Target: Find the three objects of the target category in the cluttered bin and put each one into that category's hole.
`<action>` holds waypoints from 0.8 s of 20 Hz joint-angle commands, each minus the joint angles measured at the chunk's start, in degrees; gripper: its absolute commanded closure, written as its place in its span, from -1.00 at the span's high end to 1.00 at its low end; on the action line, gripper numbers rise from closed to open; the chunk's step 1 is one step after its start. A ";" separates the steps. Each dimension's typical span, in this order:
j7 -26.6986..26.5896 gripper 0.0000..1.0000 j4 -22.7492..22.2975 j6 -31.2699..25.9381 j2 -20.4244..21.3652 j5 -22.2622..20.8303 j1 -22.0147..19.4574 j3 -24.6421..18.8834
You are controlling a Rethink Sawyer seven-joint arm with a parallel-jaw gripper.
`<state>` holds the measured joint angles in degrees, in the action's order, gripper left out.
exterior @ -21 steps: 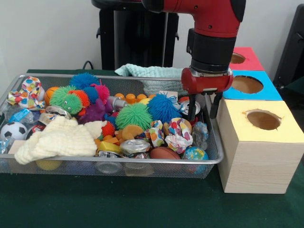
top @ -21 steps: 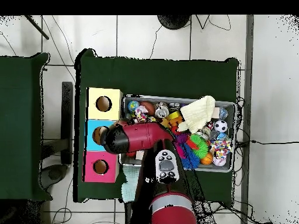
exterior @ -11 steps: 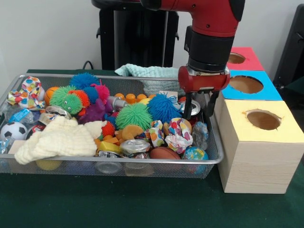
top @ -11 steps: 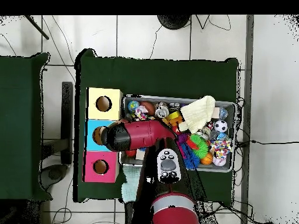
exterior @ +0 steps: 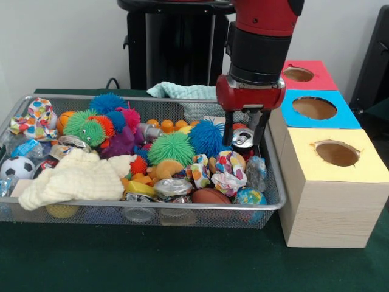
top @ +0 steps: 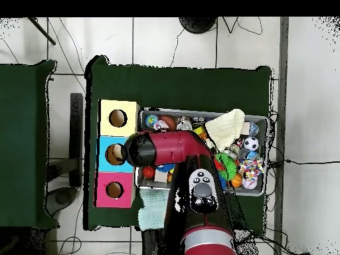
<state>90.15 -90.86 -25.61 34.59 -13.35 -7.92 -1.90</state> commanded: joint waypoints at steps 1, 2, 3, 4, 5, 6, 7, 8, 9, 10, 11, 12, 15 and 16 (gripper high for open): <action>3.55 1.00 3.71 -5.36 -0.77 0.23 -4.12 -0.47; 3.50 1.00 4.22 -5.21 -1.12 0.28 -4.52 -0.70; 3.71 1.00 5.32 -5.60 -1.63 0.36 -4.47 -0.65; 3.68 1.00 6.03 -5.74 -2.17 0.36 -4.56 -0.82; 3.93 1.00 7.50 -6.24 -3.00 0.37 -4.35 -0.58; 4.01 1.00 7.69 -6.15 -3.38 0.47 -4.58 -0.84; 4.16 1.00 7.25 -5.35 -3.47 0.36 -4.79 -1.15; 4.12 1.00 7.12 -4.96 -3.56 0.25 -4.87 -1.27; 4.24 1.00 7.15 -5.01 -3.59 0.17 -4.81 -1.14; 4.36 1.00 7.18 -5.05 -3.62 0.09 -4.75 -1.01; 4.62 1.00 7.00 -4.93 -3.51 -0.02 -4.56 -0.79; 4.70 1.00 7.14 -4.34 -3.73 -0.21 -4.59 -0.86; 5.22 1.00 6.38 -1.97 -4.53 -0.79 -4.36 -1.03; 5.57 1.00 5.93 -1.27 -4.82 -0.72 -4.21 -1.26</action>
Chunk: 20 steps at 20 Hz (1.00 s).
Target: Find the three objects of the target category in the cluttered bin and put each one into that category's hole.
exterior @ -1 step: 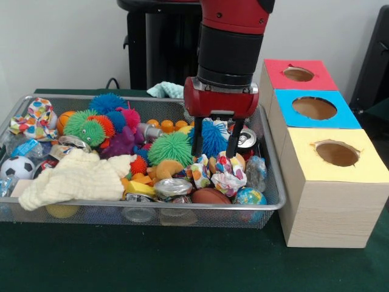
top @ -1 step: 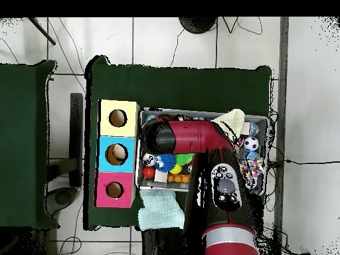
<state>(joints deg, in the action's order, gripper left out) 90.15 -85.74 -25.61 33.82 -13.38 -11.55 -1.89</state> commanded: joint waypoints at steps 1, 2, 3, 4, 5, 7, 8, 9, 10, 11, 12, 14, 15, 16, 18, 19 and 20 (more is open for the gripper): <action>5.93 1.00 0.35 -0.55 -4.33 -0.62 -0.43 -1.51; 6.15 1.00 0.22 0.12 -4.58 -0.48 -0.25 -1.93; 6.37 1.00 0.08 0.79 -4.84 -0.34 -0.07 -2.35; 6.92 1.00 -0.18 1.94 -5.43 -0.30 0.18 -2.55; 7.55 1.00 -0.15 1.82 -5.98 -0.02 0.52 -2.32; 7.54 1.00 -0.55 1.92 -6.68 0.41 0.08 -2.93; 7.72 1.00 -0.57 2.02 -6.96 0.45 0.23 -2.87; 7.83 1.00 -0.27 1.95 -7.29 0.53 0.38 -2.84; 7.94 1.00 0.04 1.89 -7.63 0.61 0.53 -2.81; 8.20 1.00 0.16 2.02 -7.83 0.47 0.81 -2.39; 8.46 1.00 0.28 2.16 -8.02 0.34 1.09 -1.98; 9.10 1.00 0.00 3.20 -8.50 -0.01 1.45 -1.17; 9.22 1.00 -0.32 3.67 -8.68 -0.08 1.36 -1.09; 9.34 1.00 -0.64 4.14 -8.87 -0.15 1.27 -1.02; 9.05 1.00 -1.24 5.06 -9.22 -0.13 0.62 -1.50; 8.92 1.00 -1.30 5.16 -9.43 -0.02 0.39 -1.71; 8.73 1.00 -1.43 5.37 -9.63 0.11 0.09 -2.08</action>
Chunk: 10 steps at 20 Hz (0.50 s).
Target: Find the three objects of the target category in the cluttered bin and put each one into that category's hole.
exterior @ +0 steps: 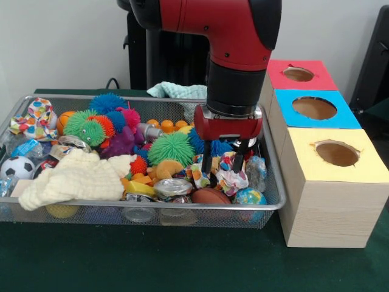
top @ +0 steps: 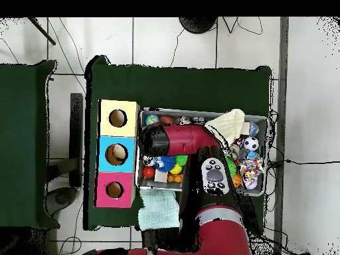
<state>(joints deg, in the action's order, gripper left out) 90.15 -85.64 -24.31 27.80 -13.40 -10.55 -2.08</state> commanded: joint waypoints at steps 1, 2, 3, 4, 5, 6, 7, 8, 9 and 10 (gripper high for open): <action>8.61 1.00 -1.64 4.08 -3.93 0.43 -1.22 -2.34; 8.43 1.00 -1.96 4.18 -3.91 0.74 -1.57 -2.99; 8.59 1.00 -2.32 4.30 -3.88 1.13 -1.71 -3.39; 8.70 1.00 -2.74 4.11 -3.50 1.50 -1.70 -3.67; 8.75 1.00 -2.90 3.99 -3.38 1.71 -1.70 -3.81; 8.80 1.00 -3.06 3.88 -3.26 1.92 -1.71 -3.95; 8.57 1.00 -3.02 3.96 -3.53 2.04 -2.02 -4.38; 8.34 1.00 -2.97 4.05 -3.80 2.17 -2.34 -4.82; 8.06 1.00 -2.94 4.07 -4.10 2.32 -2.71 -5.33; 7.91 1.00 -3.05 3.99 -4.23 2.50 -2.90 -5.69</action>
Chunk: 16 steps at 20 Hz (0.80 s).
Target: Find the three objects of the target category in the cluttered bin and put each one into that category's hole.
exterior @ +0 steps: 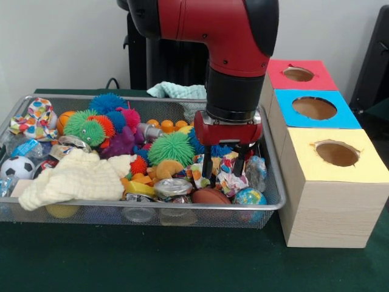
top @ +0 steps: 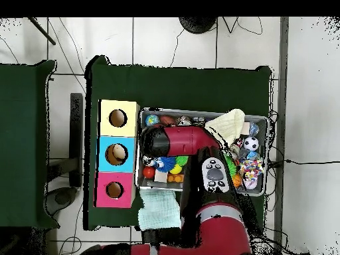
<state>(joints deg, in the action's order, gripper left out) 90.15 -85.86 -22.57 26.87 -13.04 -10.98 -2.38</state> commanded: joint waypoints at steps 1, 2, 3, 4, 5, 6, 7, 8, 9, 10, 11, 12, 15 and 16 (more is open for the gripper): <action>7.77 1.00 -3.10 2.29 -3.25 2.22 -2.72 -5.66; 7.64 1.00 -3.37 2.34 -3.21 2.29 -2.96 -5.92; 7.53 1.00 -3.60 2.46 -3.20 2.34 -3.20 -6.18; 7.55 1.00 -3.65 2.58 -3.33 2.30 -3.19 -6.17; 7.58 1.00 -3.70 2.70 -3.45 2.27 -3.18 -6.16; 7.48 1.00 -3.79 2.75 -3.52 2.19 -3.17 -6.30; 7.50 1.00 -3.89 2.54 -3.42 2.19 -3.11 -6.23; 7.52 1.00 -3.98 2.33 -3.33 2.19 -3.04 -6.17; 7.54 1.00 -4.08 2.12 -3.23 2.18 -2.98 -6.10; 7.41 1.00 -4.36 1.92 -3.13 2.33 -3.17 -6.42; 7.29 1.00 -4.64 1.72 -3.02 2.48 -3.36 -6.75; 6.45 1.00 -4.87 0.33 -3.18 2.92 -4.08 -7.62; 4.33 -1.00 -5.66 -3.76 -3.73 4.43 -6.17 -10.31; 3.88 -1.00 -5.99 -5.06 -3.97 5.08 -6.81 -11.27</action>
<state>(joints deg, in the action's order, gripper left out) 90.15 -87.15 -22.56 26.38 -11.27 -14.30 -5.41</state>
